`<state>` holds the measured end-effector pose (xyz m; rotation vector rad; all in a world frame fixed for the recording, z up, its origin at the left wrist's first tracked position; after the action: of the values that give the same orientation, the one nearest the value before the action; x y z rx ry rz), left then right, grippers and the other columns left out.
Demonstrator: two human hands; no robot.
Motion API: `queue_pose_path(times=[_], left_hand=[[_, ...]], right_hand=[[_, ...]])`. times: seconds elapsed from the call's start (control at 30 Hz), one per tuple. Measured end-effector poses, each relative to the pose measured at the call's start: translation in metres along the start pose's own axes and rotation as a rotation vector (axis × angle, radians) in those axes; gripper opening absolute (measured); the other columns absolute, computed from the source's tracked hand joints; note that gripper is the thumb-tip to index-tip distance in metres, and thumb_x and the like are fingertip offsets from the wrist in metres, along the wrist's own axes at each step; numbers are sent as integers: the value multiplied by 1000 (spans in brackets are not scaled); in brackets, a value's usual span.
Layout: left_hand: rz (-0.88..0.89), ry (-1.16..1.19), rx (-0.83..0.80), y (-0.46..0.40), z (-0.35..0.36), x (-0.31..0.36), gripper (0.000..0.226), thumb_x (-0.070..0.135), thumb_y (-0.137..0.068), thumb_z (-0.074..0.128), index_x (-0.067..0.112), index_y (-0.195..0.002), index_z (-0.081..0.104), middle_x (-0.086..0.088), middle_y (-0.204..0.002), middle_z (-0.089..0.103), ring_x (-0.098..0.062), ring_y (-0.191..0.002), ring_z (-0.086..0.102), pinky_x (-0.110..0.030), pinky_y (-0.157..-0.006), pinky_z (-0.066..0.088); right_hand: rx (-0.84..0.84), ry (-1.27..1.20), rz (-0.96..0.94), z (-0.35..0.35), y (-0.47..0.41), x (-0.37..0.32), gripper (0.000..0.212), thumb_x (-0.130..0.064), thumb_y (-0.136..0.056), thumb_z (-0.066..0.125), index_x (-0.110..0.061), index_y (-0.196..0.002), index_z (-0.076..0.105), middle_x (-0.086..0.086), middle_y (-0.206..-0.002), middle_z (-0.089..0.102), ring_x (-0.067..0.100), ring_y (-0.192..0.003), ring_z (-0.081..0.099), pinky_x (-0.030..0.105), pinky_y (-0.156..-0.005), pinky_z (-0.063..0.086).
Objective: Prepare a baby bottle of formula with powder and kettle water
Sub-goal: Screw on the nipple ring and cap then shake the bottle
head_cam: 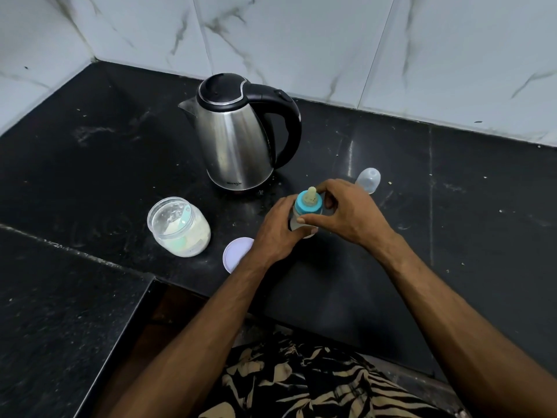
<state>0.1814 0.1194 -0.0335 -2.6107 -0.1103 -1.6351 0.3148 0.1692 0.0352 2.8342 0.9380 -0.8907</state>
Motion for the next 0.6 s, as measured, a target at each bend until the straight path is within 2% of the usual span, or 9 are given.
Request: queue_pose_path(times=[0.1, 0.17, 0.2, 0.27, 0.33, 0.4, 0.5, 0.6], left_hand=[[10, 2, 9, 0, 0, -1, 64, 28, -78, 83, 26, -134, 52, 8, -127, 57, -9, -115, 57, -36, -101, 50], [22, -3, 21, 0, 0, -2, 62, 29, -77, 83, 29, -131, 53, 8, -124, 59, -8, -113, 58, -39, -99, 51], [23, -7, 22, 0, 0, -3, 61, 29, -77, 83, 30, -130, 53, 8, -122, 59, -8, -112, 59, -40, -99, 51], [30, -4, 26, 0, 0, -2, 59, 31, -76, 82, 33, -128, 53, 9, -121, 59, -7, -111, 59, -41, -98, 52], [37, 7, 33, 0, 0, -2, 59, 32, -76, 83, 32, -127, 54, 9, -121, 60, -6, -111, 59, -40, -97, 52], [38, 9, 27, 0, 0, -2, 60, 32, -76, 83, 30, -128, 53, 8, -123, 60, -7, -112, 58, -40, -98, 52], [47, 13, 25, -1, 0, -1, 61, 31, -76, 84, 28, -130, 54, 7, -123, 60, -8, -113, 58, -40, -98, 51], [46, 13, 12, -1, 0, 0, 61, 30, -77, 83, 27, -131, 54, 8, -123, 60, -10, -115, 58, -40, -98, 51]], right_hand=[[24, 75, 29, -4, 6, 1, 63, -79, -67, 59, -23, -96, 60, -12, -87, 56, 6, -74, 54, 26, -66, 51], [95, 85, 64, -12, 8, 5, 58, -79, -70, 57, -24, -88, 60, -12, -82, 55, 5, -70, 53, 24, -62, 48], [123, 52, 63, -15, 9, 6, 56, -76, -73, 58, -24, -91, 61, -11, -83, 55, 5, -71, 54, 24, -62, 48], [89, -71, 21, -16, 7, 6, 57, -66, -78, 65, -23, -116, 62, -8, -89, 56, 7, -76, 54, 24, -67, 49], [-64, -145, -27, -7, 4, 3, 68, -52, -82, 71, -25, -140, 49, -5, -96, 54, 8, -81, 53, 21, -74, 48], [-167, -136, -54, 2, 4, 1, 69, -41, -84, 73, -27, -145, 43, -4, -102, 52, 8, -85, 53, 17, -78, 44], [-102, -155, -74, 5, 6, 1, 56, -32, -81, 77, -25, -132, 54, -2, -96, 57, 9, -83, 53, 19, -75, 44], [-36, -139, -10, 4, 7, 4, 47, -44, -74, 81, -24, -111, 59, -6, -80, 55, 9, -70, 51, 26, -64, 46]])
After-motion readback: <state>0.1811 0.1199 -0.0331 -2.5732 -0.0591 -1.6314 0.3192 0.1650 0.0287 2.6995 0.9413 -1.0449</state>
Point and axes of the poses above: each hand's wrist, its own y-axis away from the middle knuckle, its own z-axis out of the palm, x = y × z, the point moved 7 cm from there along -y, towards the middle knuckle
